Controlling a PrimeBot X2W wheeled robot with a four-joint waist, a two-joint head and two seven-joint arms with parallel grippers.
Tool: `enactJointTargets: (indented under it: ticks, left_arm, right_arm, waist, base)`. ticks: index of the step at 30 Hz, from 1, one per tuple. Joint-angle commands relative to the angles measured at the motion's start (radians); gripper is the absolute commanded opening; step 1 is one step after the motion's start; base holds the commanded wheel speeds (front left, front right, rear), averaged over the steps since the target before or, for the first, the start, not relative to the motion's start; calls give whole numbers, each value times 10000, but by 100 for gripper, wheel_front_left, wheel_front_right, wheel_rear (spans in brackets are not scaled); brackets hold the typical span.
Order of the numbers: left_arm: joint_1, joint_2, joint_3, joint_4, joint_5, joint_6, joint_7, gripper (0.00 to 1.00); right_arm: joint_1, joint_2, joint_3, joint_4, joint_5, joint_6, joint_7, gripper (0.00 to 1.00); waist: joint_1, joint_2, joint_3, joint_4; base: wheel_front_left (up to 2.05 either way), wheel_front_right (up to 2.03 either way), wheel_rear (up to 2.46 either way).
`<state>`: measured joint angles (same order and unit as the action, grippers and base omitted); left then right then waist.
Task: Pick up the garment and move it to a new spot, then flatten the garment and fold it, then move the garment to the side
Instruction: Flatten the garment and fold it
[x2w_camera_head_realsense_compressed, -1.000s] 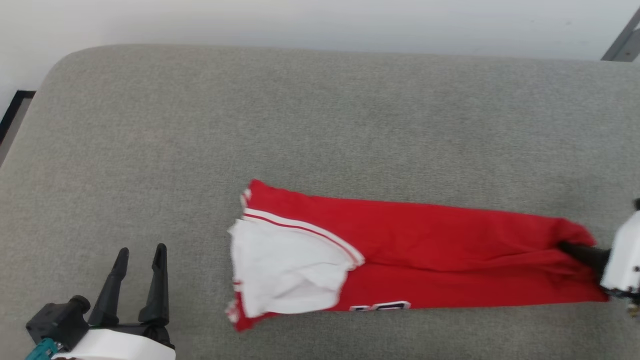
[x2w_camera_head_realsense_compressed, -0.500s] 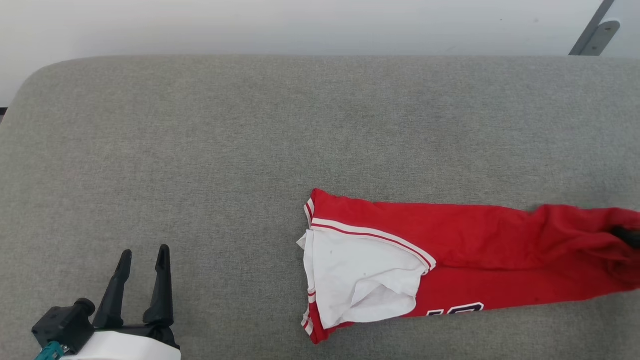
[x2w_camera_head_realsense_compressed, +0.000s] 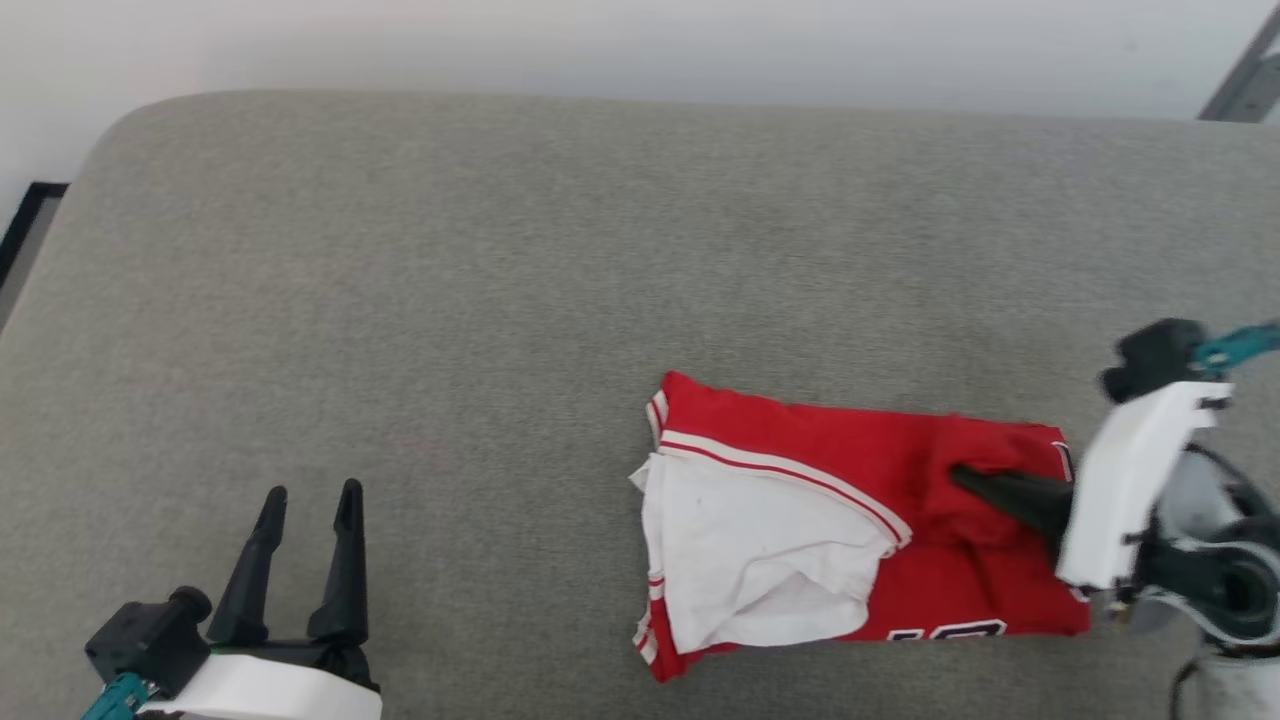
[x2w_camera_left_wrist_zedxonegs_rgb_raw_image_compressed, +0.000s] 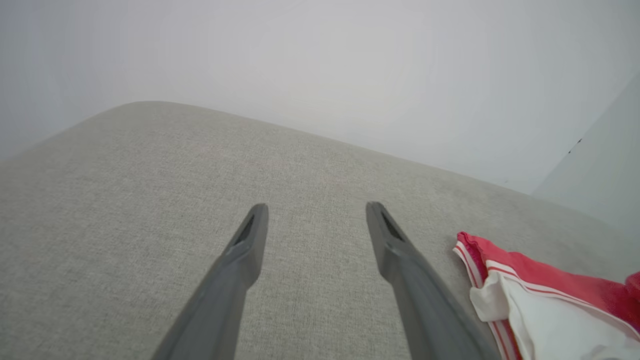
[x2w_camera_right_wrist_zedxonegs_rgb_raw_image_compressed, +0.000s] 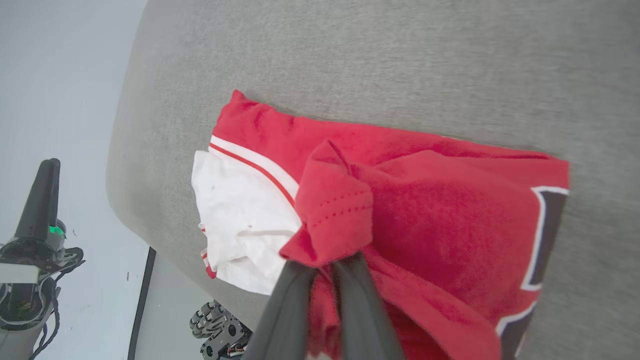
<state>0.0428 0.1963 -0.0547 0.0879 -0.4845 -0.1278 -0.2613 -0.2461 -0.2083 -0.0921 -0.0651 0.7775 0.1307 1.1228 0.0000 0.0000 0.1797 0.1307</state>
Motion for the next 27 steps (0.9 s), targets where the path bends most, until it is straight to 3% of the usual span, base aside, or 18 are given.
enactJointTargets:
  ticks: [1,15,16,17,18,27]
  left_arm:
    - [-209,-15,-97,36,-67,-31,-46,100]
    - [-548,15,-382,212,-446,-33,-45,100]
    - [-572,7,-396,214,-450,-33,-45,100]
    - [-582,2,-395,227,-459,-33,-45,100]
    - [-585,-21,-370,238,-480,-33,-45,100]
    - [-364,55,-117,223,-532,-33,-45,100]
  right_arm:
    - [-163,178,382,59,-31,1,-200,0]
    - [-1438,615,2695,2016,-311,1,-1485,0]
    - [-1524,601,2817,2175,-324,1,-1583,17]
    - [-1610,594,2924,2283,-319,1,-1674,47]
    - [-1686,609,3018,2394,-242,1,-1744,100]
    - [-1707,310,2985,1797,581,1,-1942,100]
  waist:
    - [0,0,79,346]
    - [0,0,233,1452]
    - [0,0,234,1480]
    - [0,0,231,1502]
    - [0,0,225,1510]
    - [0,0,-25,1057]
  base:
    - [0,0,0]
    - [0,0,0]
    - [0,0,0]
    - [0,0,0]
    - [0,0,0]
    - [0,0,0]
